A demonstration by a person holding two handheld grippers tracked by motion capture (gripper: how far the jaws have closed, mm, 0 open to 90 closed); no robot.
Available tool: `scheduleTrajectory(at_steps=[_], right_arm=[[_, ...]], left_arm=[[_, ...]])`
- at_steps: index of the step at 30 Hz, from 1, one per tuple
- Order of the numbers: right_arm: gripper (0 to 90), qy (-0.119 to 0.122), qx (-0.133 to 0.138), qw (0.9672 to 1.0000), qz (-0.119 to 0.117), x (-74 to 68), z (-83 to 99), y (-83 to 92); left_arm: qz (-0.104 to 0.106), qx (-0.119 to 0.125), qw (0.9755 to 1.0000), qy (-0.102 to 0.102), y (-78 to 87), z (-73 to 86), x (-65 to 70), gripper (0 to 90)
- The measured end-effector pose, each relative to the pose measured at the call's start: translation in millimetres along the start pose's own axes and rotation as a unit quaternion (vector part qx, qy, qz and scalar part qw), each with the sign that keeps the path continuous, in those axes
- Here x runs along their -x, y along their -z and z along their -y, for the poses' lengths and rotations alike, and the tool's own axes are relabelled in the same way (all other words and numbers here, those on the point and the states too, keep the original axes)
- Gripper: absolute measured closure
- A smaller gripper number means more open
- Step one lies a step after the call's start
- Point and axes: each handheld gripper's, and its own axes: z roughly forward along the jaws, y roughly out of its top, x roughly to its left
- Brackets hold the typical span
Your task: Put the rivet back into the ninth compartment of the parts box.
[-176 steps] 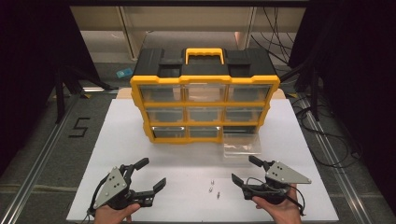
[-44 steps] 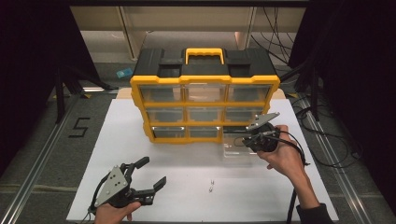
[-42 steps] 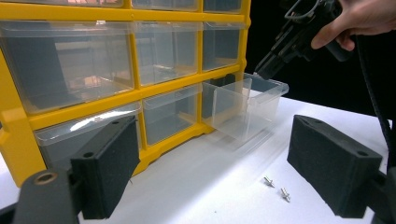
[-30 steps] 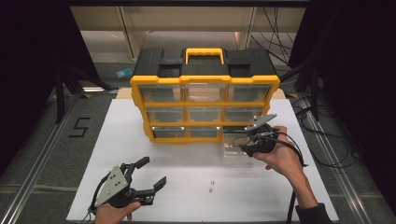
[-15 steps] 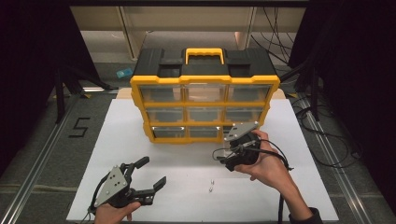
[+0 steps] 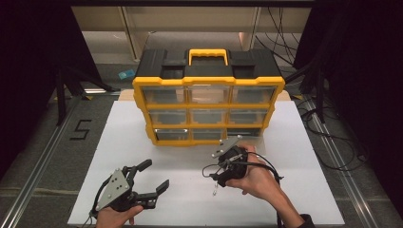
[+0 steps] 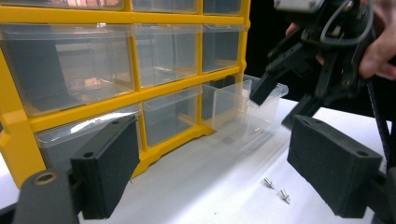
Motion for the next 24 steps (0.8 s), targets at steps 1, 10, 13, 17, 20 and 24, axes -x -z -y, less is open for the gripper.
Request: scheduleTrajectory(at_steps=[1, 10, 13, 17, 20, 24], right_arm=[[31.3, -0.002, -0.005, 1.0, -0.002, -0.9, 0.1, -2.0], [37.4, -0.027, -0.061, 0.9976, -0.019, -1.3, 8.8, -37.5], [38.1, -0.04, -0.081, 0.9957, -0.02, 0.5, 12.0, -44.9], [43.0, -0.047, -0.094, 0.9943, -0.02, 1.2, 13.6, -51.8], [43.6, -0.04, -0.102, 0.9938, -0.014, -1.3, 13.2, -53.9], [47.0, -0.038, -0.116, 0.9922, -0.024, -8.3, 12.4, -58.8]], left_arm=[[0.0, 0.0, 1.0, 0.0, 0.0, 0.0, 0.0, 16.2], [0.0, -0.001, 1.0, 0.002, -0.2, 0.4, 0.3, 16.2], [0.0, -0.001, 1.0, 0.003, -0.3, 0.4, 0.3, 16.2], [0.0, -0.002, 1.0, 0.001, -0.5, 0.6, 0.0, 16.2], [0.0, -0.002, 1.0, 0.001, -0.6, 0.6, 0.1, 16.2], [0.0, -0.001, 1.0, 0.003, -0.3, 0.4, 0.2, 16.2]])
